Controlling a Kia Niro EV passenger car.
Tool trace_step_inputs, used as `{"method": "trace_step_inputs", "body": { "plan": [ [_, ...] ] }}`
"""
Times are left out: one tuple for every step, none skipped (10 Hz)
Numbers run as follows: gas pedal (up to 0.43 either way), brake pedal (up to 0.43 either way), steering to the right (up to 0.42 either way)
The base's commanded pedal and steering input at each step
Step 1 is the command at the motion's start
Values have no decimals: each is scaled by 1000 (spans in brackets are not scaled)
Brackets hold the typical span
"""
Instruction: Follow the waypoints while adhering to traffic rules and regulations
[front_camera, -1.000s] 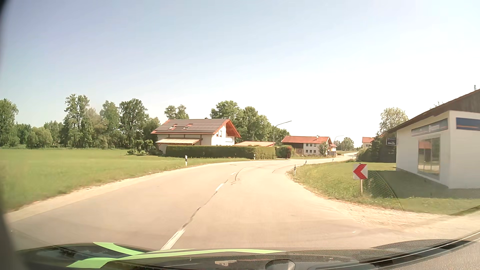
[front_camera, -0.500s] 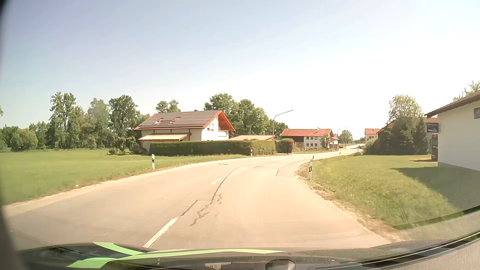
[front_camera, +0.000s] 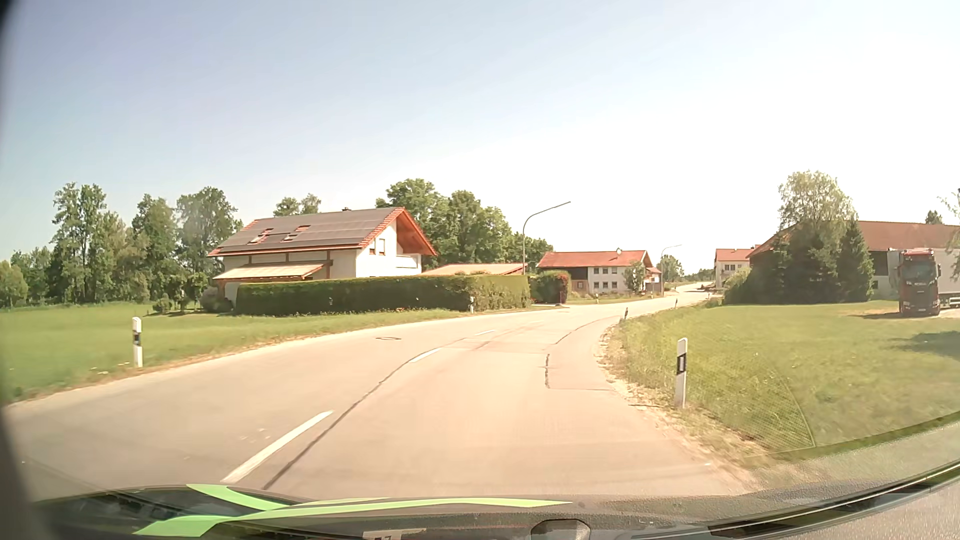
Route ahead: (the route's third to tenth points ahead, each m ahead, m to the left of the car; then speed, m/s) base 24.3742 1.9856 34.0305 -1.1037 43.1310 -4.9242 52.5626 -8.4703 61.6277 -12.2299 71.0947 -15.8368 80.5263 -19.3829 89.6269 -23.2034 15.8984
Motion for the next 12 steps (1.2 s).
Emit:
{"method": "trace_step_inputs", "body": {
  "plan": [
    [157, 0, 34],
    [157, 0, 32],
    [150, 0, 31],
    [110, 0, 32],
    [110, 0, 37],
    [98, 0, 39],
    [98, 0, 38],
    [110, 0, 38],
    [118, 0, 38],
    [150, 0, 39],
    [157, 0, 43],
    [157, 0, 44]
  ]
}}
